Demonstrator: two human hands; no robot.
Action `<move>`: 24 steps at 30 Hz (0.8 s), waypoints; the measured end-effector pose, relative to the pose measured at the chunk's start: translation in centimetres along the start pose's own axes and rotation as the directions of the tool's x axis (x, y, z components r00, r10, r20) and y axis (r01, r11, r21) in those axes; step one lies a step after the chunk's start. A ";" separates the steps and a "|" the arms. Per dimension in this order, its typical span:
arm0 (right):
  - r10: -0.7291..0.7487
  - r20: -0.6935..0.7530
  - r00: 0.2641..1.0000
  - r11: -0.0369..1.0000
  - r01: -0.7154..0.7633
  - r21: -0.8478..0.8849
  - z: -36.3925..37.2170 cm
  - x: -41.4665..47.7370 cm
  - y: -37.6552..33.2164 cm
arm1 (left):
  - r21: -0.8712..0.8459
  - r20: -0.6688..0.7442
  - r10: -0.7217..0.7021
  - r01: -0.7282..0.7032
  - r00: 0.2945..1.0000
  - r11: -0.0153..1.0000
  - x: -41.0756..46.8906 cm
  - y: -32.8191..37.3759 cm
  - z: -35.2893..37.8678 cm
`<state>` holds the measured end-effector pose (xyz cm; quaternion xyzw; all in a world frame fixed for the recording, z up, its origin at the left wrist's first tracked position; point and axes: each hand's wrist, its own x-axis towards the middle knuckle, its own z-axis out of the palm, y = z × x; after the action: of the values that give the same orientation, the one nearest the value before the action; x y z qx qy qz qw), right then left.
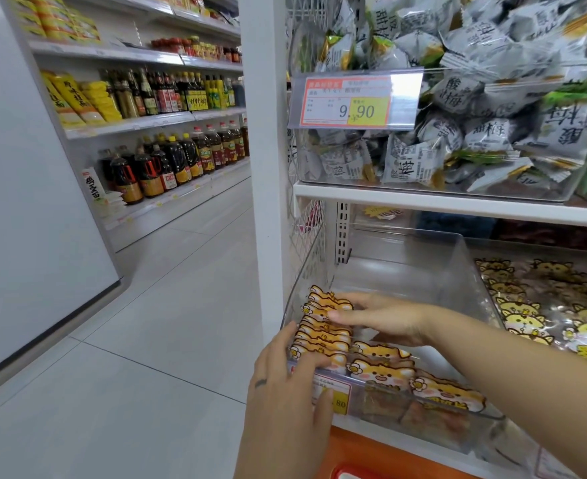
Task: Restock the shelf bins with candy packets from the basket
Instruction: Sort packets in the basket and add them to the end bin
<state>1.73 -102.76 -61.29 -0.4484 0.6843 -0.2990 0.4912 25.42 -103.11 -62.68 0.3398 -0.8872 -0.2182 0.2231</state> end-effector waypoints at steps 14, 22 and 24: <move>0.006 -0.046 0.999 0.998 -0.008 -0.065 -0.5 0.3 0.0 | 0.044 0.004 0.006 -0.006 1.000 0.999 0.2 -0.2 0.6; -0.049 -0.098 0.994 0.989 0.035 -0.144 -0.7 -0.1 -0.6 | -0.027 -0.106 0.060 -0.063 0.993 0.998 0.4 -1.0 1.5; -0.053 -0.096 0.994 0.988 0.038 -0.151 -0.6 -0.2 -0.9 | 0.021 -0.108 0.071 -0.069 0.992 0.997 0.5 -1.0 1.6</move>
<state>1.45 -102.92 -60.25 -0.4837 0.7180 -0.2803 0.4146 24.75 -103.74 -64.33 0.3217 -0.8870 -0.1836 0.2758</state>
